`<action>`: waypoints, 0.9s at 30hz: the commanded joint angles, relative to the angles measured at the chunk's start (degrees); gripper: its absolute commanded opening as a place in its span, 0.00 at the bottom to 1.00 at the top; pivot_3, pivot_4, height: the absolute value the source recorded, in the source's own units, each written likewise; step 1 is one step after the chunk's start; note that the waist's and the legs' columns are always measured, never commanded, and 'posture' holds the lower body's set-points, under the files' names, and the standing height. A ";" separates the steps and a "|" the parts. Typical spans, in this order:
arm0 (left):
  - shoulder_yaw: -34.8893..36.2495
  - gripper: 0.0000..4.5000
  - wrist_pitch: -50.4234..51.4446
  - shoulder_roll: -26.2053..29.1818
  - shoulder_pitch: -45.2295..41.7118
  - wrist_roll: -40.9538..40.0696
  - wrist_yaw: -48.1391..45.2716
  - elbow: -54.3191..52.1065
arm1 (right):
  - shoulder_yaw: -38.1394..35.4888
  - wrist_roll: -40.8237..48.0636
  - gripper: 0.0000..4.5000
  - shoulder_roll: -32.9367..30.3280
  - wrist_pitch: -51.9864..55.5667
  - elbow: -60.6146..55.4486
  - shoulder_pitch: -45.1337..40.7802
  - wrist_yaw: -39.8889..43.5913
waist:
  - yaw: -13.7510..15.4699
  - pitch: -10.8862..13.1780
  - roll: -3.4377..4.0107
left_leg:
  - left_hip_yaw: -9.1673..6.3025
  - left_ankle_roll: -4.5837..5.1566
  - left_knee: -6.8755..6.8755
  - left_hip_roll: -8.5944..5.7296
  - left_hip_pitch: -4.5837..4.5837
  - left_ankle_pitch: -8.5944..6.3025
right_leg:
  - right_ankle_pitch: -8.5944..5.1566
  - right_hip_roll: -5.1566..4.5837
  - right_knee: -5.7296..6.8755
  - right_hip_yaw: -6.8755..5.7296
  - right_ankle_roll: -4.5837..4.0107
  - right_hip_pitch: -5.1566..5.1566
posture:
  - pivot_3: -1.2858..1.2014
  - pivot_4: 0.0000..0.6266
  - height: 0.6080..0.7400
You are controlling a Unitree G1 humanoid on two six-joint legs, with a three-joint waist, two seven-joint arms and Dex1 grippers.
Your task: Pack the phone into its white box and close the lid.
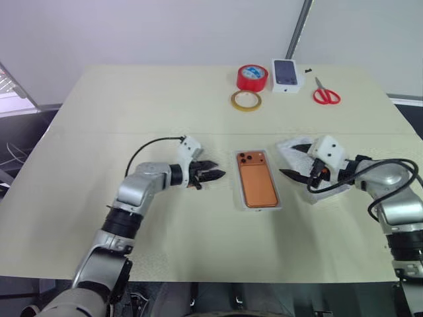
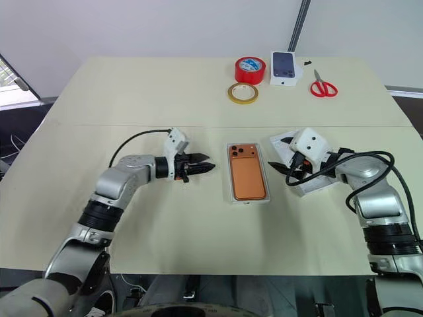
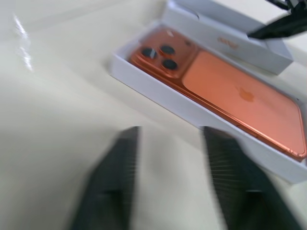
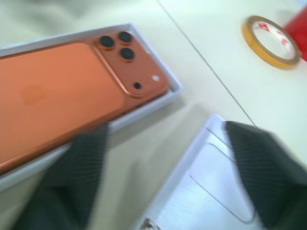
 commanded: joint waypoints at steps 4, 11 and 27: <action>5.48 1.00 -9.62 5.33 5.00 -3.26 -7.05 -4.64 | -0.88 -4.50 1.00 2.32 6.29 -6.01 3.77 -11.63 | -0.16 -0.01 0.02 | 0.01 0.01 -0.02 0.01 0.00 -0.01 | 0.00 -0.01 -0.01 0.02 0.00 -0.01 | 0.52 0.24 1.00; 8.60 1.00 -21.60 10.43 12.36 -4.96 -15.06 -7.09 | -1.28 -2.09 1.00 2.38 25.23 -15.72 6.11 -14.01 | -0.18 0.00 0.05 | 0.01 0.27 -0.06 0.04 -0.01 -0.16 | -0.01 -0.03 0.00 0.02 -0.02 -0.08 | 0.52 0.24 1.00; 7.48 1.00 -29.20 9.32 15.57 -3.75 -14.89 -7.89 | 0.37 10.54 1.00 -2.68 68.09 -25.36 -3.95 -12.97 | -0.46 0.01 0.08 | 0.03 0.45 -0.06 0.06 -0.03 -0.26 | -0.01 -0.05 -0.02 0.02 -0.02 -0.08 | 0.52 0.24 1.00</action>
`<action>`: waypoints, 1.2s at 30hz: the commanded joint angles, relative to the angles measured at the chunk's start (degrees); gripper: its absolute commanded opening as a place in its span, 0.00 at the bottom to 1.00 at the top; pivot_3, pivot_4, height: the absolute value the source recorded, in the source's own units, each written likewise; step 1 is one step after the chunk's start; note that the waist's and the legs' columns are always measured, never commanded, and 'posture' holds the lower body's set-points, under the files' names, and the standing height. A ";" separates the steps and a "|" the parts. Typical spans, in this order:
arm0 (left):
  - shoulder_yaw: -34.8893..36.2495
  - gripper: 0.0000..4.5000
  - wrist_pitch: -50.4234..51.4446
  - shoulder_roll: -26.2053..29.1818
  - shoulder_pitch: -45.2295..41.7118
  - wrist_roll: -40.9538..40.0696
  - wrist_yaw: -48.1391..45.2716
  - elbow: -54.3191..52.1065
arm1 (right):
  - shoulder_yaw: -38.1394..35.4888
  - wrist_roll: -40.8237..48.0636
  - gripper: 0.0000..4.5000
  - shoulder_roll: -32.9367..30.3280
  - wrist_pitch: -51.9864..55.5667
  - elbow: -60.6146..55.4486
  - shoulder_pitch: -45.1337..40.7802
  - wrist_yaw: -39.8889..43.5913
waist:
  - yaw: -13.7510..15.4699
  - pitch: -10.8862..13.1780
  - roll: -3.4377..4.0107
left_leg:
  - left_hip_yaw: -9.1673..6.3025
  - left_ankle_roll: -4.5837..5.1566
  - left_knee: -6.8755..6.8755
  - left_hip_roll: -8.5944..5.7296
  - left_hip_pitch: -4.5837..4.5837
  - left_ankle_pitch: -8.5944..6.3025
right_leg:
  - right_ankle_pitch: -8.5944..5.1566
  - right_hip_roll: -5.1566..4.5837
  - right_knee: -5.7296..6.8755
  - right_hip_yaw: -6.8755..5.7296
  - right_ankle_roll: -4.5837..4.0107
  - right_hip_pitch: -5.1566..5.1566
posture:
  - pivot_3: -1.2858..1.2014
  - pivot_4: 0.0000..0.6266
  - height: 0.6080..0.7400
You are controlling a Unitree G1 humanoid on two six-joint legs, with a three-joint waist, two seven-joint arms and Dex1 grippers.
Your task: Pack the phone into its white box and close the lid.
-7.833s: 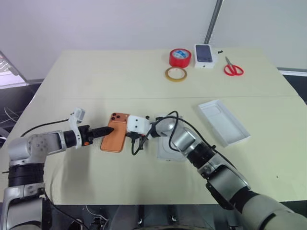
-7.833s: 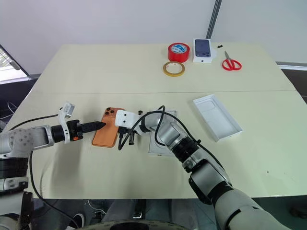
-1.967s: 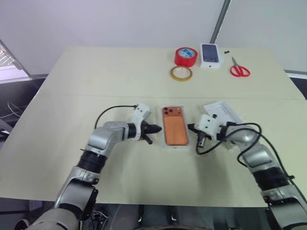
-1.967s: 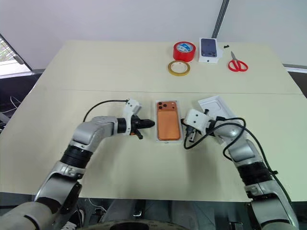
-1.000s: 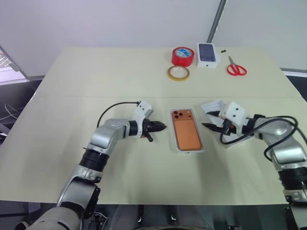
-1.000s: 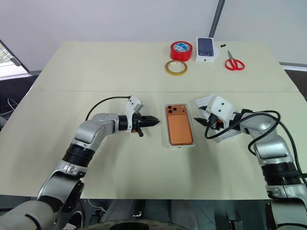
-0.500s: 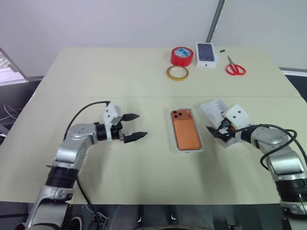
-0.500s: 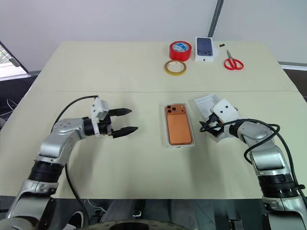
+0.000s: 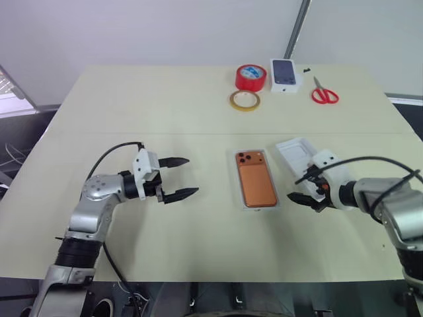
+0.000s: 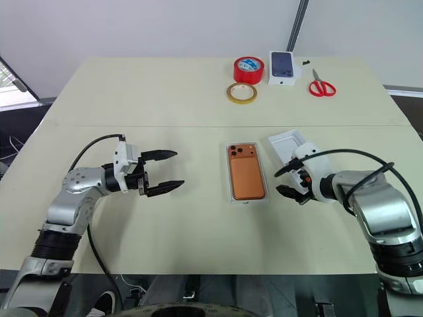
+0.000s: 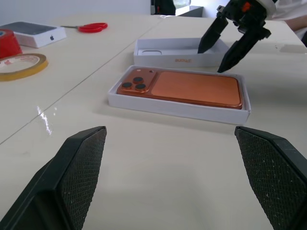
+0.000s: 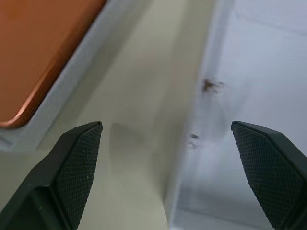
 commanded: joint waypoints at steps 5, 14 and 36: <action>0.70 1.00 -4.51 0.64 2.00 -0.50 -0.92 -2.72 | 2.13 2.12 1.00 0.78 4.02 2.11 -5.24 -3.20 | 0.06 0.00 0.00 | 0.01 0.00 0.00 0.00 -0.01 0.00 | 0.00 0.00 -0.01 0.00 0.00 0.00 | 0.52 0.24 1.00; 0.12 1.00 -4.73 0.25 3.77 -0.12 1.18 -4.71 | 5.77 2.30 0.36 0.80 0.41 5.43 -3.70 -4.97 | -0.01 -0.01 -0.01 | 0.01 0.00 -0.01 0.00 -0.01 0.00 | 0.00 0.00 -0.01 -0.01 0.00 -0.01 | 0.52 0.24 1.00; -0.10 1.00 -3.31 0.12 -0.08 0.10 3.61 -1.20 | -21.07 19.12 0.01 31.43 2.08 3.30 -15.75 -13.50 | -1.36 0.03 0.06 | 0.04 -0.01 -0.04 0.02 0.02 0.01 | 0.01 0.06 0.13 0.01 0.02 -0.07 | 0.52 0.24 1.00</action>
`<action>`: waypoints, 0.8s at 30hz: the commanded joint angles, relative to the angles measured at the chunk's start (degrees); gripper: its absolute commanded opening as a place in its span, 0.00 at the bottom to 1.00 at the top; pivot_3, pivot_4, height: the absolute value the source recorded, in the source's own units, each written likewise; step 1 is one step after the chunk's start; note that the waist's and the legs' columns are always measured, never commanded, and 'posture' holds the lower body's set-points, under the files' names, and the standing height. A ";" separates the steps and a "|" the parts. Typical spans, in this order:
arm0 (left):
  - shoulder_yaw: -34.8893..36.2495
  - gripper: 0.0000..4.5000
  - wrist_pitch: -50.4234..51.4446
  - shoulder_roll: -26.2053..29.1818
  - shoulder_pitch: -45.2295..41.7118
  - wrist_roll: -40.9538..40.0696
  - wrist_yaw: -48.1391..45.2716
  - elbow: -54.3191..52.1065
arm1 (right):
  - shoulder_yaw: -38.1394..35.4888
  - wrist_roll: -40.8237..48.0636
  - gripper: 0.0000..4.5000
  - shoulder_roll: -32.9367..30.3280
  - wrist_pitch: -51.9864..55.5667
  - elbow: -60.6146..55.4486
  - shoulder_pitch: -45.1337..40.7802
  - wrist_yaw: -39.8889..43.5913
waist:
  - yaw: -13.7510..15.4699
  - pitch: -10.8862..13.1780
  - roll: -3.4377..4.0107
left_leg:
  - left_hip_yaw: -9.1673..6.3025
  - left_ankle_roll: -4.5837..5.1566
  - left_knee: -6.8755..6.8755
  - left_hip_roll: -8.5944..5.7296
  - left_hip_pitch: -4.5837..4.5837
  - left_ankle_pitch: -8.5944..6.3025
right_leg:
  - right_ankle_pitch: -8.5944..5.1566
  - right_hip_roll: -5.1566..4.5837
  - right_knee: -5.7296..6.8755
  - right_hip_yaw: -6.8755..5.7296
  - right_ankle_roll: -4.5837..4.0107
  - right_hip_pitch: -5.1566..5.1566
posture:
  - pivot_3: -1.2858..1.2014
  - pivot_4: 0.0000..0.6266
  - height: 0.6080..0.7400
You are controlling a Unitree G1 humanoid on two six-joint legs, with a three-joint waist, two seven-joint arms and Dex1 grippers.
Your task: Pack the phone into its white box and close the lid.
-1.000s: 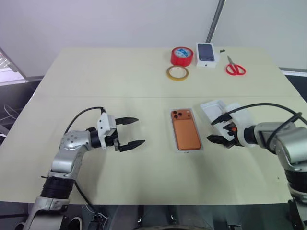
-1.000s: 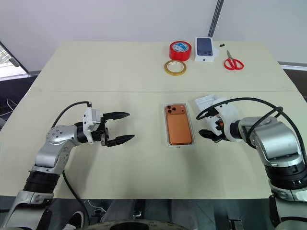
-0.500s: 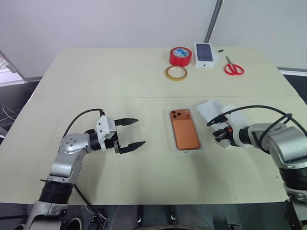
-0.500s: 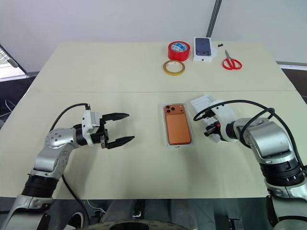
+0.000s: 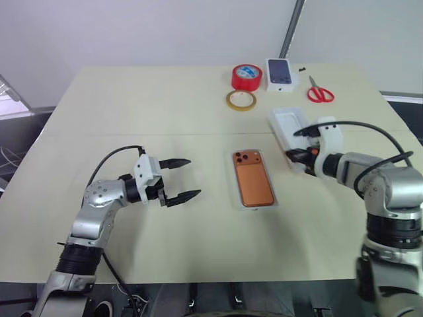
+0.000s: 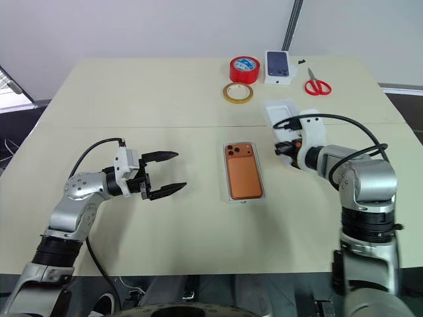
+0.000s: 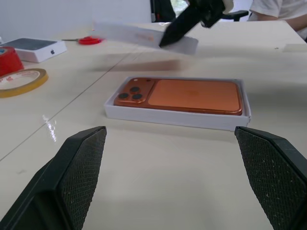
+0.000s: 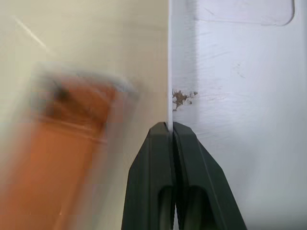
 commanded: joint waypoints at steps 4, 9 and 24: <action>0.81 1.00 1.86 -0.30 -1.33 -1.07 1.49 -1.75 | -11.75 17.43 0.01 14.05 12.20 -9.45 -4.07 -0.41 | 0.65 0.01 0.03 | -0.02 -0.02 0.01 0.00 -0.02 0.01 | 0.00 -0.01 0.08 -0.02 0.00 -0.02 | 0.52 0.24 1.00; 1.65 1.00 2.69 -0.77 -1.02 -2.23 2.67 -3.16 | -16.85 31.98 0.01 19.34 16.59 -9.00 0.72 -4.31 | 0.52 0.01 0.03 | -0.01 0.05 0.02 -0.03 -0.06 -0.03 | 0.01 -0.06 0.00 -0.02 0.00 0.00 | 0.52 0.24 1.00; 3.38 1.00 11.34 -0.54 1.73 -9.13 5.83 -13.19 | 9.85 85.84 0.01 1.29 -7.48 -5.91 22.72 -35.17 | -0.19 0.02 0.06 | 0.01 0.06 0.01 -0.01 0.02 -0.02 | 0.00 -0.03 -0.02 0.00 0.00 0.06 | 0.52 0.24 1.00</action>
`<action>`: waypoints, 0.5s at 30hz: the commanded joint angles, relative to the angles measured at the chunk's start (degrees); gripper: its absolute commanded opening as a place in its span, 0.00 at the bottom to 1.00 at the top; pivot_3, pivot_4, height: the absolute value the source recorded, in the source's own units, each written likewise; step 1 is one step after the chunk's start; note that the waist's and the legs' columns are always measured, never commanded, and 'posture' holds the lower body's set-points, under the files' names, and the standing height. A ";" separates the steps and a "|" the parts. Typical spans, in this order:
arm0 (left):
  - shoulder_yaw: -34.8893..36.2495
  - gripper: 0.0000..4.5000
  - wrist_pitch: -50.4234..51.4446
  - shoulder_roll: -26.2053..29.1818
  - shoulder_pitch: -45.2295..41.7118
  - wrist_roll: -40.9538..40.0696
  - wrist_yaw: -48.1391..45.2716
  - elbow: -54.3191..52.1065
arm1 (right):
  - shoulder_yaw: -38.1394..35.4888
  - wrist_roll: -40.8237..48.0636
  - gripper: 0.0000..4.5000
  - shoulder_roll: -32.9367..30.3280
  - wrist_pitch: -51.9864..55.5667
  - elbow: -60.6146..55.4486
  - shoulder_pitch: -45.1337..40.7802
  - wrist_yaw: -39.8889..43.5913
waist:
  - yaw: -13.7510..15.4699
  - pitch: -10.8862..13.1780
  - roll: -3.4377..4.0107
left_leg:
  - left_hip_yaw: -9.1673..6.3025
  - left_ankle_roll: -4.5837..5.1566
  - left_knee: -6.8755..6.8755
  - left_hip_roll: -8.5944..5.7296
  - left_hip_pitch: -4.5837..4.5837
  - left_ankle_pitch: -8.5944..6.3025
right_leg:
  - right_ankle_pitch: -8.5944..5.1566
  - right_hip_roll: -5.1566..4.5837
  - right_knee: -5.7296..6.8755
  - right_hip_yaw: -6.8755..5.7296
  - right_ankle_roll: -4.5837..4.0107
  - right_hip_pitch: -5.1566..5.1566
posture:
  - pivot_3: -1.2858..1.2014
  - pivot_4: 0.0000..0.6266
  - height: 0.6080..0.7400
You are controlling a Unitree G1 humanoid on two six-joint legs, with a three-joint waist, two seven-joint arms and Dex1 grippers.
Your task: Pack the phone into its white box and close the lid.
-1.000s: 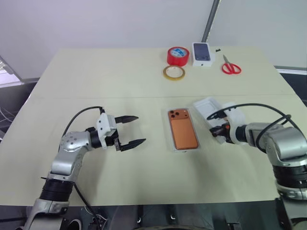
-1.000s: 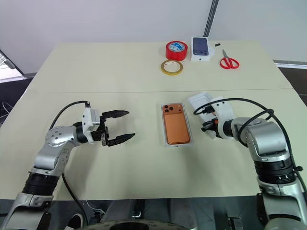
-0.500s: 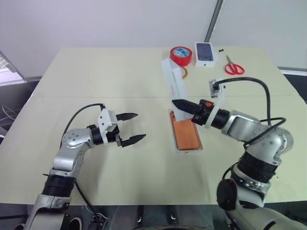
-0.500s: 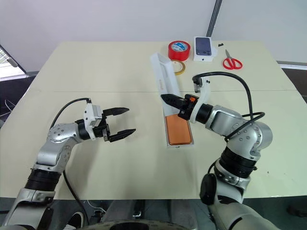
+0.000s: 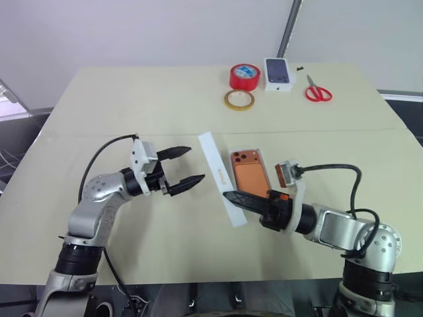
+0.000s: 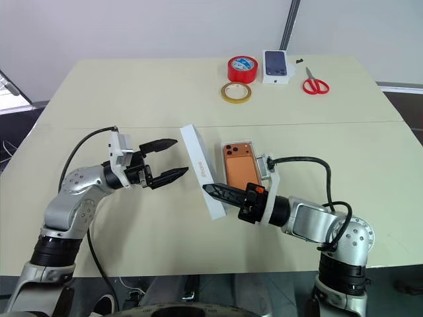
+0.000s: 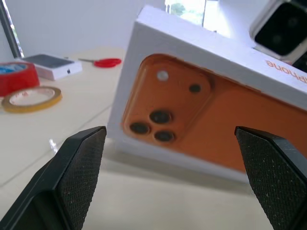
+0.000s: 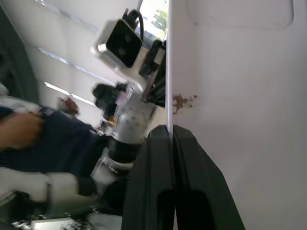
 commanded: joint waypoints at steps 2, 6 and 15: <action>0.72 0.95 0.66 0.64 1.78 -1.11 -0.27 -2.57 | 7.42 5.63 0.00 -4.05 -8.37 3.28 -0.50 -4.76 | 0.17 0.00 0.00 | 0.00 0.01 0.00 0.01 0.01 0.00 | 0.00 0.03 0.00 0.00 0.00 0.02 | 0.52 0.24 1.00; -0.04 0.63 0.57 0.68 3.73 -0.64 -1.04 -2.39 | 10.14 6.52 0.00 -4.10 -13.23 8.40 -3.27 -6.27 | 0.23 -0.01 -0.02 | 0.02 0.01 0.04 0.01 -0.02 0.00 | 0.00 0.03 -0.03 0.00 0.00 0.03 | 0.52 0.24 1.00; -6.95 0.01 -4.51 -6.59 3.97 7.90 4.01 2.83 | 9.60 4.29 0.00 -5.04 -17.89 13.85 -4.30 -5.91 | 0.66 -0.01 -0.03 | 0.01 0.07 0.06 0.03 -0.04 -0.03 | 0.00 0.02 -0.13 -0.01 0.00 0.11 | 0.52 0.24 1.00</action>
